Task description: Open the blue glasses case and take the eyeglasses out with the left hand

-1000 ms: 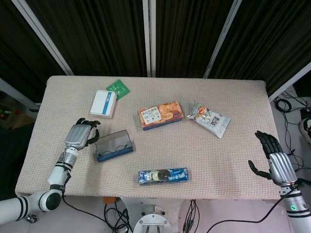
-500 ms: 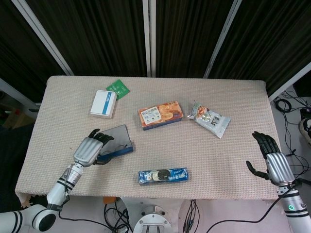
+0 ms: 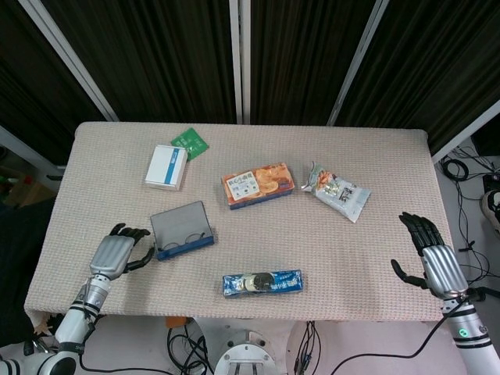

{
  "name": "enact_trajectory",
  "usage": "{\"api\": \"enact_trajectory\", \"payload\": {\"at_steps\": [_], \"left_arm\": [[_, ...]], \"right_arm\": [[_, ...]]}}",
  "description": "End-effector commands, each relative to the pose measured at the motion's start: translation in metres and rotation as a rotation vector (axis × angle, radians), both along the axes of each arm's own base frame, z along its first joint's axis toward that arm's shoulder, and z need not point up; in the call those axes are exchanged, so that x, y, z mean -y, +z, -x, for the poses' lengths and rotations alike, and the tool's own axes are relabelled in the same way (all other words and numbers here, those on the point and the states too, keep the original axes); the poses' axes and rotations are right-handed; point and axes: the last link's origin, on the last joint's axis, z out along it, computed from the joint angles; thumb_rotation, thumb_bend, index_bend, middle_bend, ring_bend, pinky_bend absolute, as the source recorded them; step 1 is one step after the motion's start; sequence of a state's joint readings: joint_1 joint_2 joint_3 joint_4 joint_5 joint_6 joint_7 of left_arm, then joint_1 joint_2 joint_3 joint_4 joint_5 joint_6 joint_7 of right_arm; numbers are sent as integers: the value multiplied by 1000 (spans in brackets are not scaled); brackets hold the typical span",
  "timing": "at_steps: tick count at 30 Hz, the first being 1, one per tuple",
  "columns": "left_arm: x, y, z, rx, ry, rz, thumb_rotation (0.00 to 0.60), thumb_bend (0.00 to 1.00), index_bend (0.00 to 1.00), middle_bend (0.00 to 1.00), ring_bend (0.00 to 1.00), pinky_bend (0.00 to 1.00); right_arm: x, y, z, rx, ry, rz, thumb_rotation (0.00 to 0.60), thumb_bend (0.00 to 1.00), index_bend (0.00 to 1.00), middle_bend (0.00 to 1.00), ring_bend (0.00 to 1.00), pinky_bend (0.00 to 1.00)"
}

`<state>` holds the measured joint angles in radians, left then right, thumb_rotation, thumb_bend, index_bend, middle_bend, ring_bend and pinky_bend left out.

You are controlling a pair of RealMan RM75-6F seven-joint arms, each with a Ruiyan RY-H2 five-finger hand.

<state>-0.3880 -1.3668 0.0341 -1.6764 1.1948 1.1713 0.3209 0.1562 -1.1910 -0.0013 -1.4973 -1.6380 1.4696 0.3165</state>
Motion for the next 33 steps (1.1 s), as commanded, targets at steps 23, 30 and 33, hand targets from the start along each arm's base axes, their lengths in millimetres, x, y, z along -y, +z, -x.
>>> {"api": "enact_trajectory", "payload": {"at_steps": [23,30,33], "left_arm": [[39,-25,-23,100,4,228,0,381,234,325,207,128],[20,-18,-54,143,-136,161,0,385,234,292,197,134],[0,-13,-72,115,-230,68,0,401,233,267,171,134]], "right_arm": [[-2,2,4,3,-11,5,600,316,9,50,0,0],[-4,5,4,4,-12,18,600,316,9,50,0,0],[-5,5,4,6,-13,20,600,315,9,50,0,0]]}}
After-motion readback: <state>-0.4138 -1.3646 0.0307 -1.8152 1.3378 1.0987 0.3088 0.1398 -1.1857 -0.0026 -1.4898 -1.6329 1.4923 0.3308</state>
